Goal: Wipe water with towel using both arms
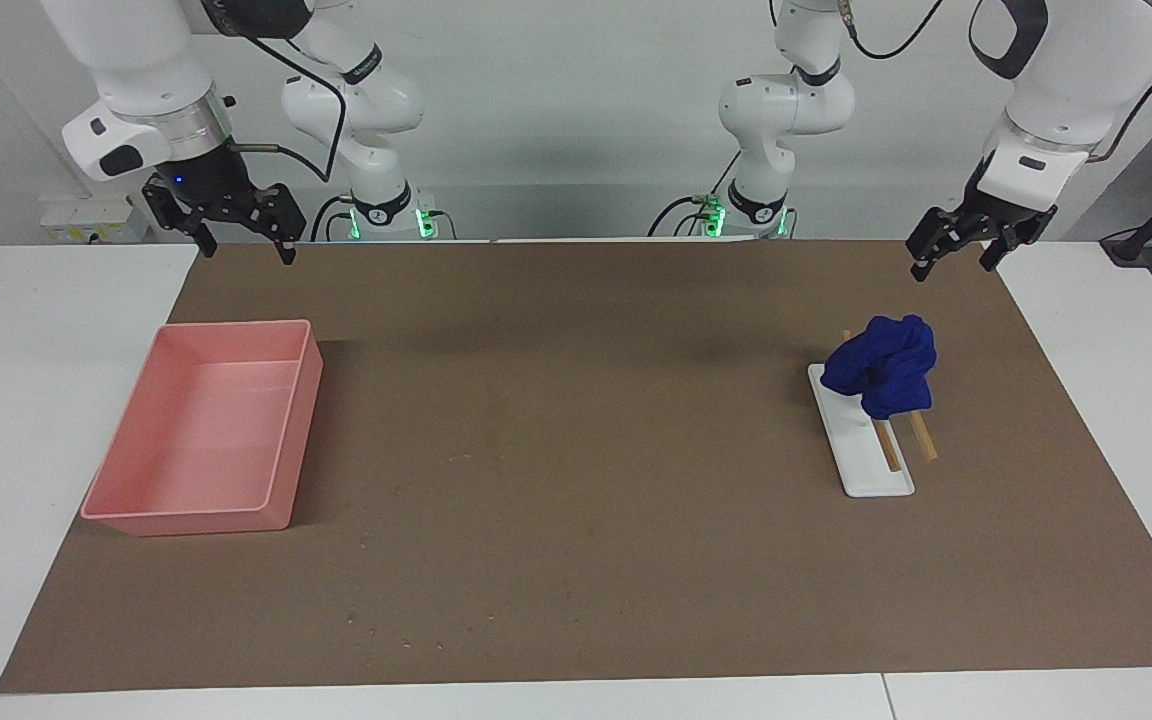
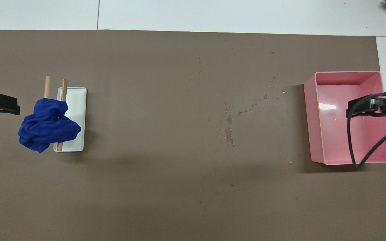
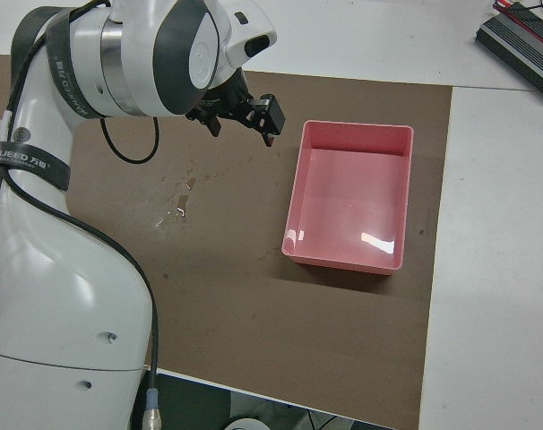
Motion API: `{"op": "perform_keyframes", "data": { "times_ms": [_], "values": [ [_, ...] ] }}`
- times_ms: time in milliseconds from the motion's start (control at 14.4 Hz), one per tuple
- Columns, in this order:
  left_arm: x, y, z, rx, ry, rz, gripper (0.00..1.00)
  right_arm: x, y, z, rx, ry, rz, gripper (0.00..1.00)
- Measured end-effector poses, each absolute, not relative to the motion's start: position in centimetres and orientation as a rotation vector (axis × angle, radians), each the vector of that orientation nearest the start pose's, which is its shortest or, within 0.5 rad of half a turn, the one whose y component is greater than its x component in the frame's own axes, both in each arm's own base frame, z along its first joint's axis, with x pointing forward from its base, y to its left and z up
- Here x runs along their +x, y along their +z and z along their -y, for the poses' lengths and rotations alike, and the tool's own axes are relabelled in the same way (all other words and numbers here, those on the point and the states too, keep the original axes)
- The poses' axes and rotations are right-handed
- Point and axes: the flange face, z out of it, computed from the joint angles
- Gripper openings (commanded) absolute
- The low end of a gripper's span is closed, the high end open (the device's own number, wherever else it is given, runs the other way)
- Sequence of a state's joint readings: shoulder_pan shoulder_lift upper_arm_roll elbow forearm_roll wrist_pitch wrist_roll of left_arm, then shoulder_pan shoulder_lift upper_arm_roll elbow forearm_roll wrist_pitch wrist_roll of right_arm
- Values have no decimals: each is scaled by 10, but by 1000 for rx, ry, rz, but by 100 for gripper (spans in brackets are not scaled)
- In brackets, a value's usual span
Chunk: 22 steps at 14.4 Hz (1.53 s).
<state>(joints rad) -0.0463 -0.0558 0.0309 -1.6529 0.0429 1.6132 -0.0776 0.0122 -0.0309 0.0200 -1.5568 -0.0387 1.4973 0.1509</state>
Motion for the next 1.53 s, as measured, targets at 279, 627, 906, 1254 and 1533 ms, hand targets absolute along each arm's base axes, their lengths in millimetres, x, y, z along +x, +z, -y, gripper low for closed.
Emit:
{"op": "perform_keyframes", "data": {
  "times_ms": [279, 627, 906, 1254, 1533],
  "values": [
    [540, 620, 3, -3100, -28, 94, 100, 537, 641, -14, -3177, 42, -191, 100],
    [540, 620, 5, -3100, -27, 91, 100, 538, 641, -16, -3177, 34, -184, 100],
    [540, 620, 6, -3100, -28, 87, 100, 543, 639, -20, -3166, -24, -172, 100],
    [545, 603, -4, -3087, -84, 341, 100, 543, 638, -22, -3156, -23, -170, 100],
    [541, 567, -8, -3011, -88, 798, 100, 543, 638, -22, -3156, -22, -171, 100]
  ]
}}
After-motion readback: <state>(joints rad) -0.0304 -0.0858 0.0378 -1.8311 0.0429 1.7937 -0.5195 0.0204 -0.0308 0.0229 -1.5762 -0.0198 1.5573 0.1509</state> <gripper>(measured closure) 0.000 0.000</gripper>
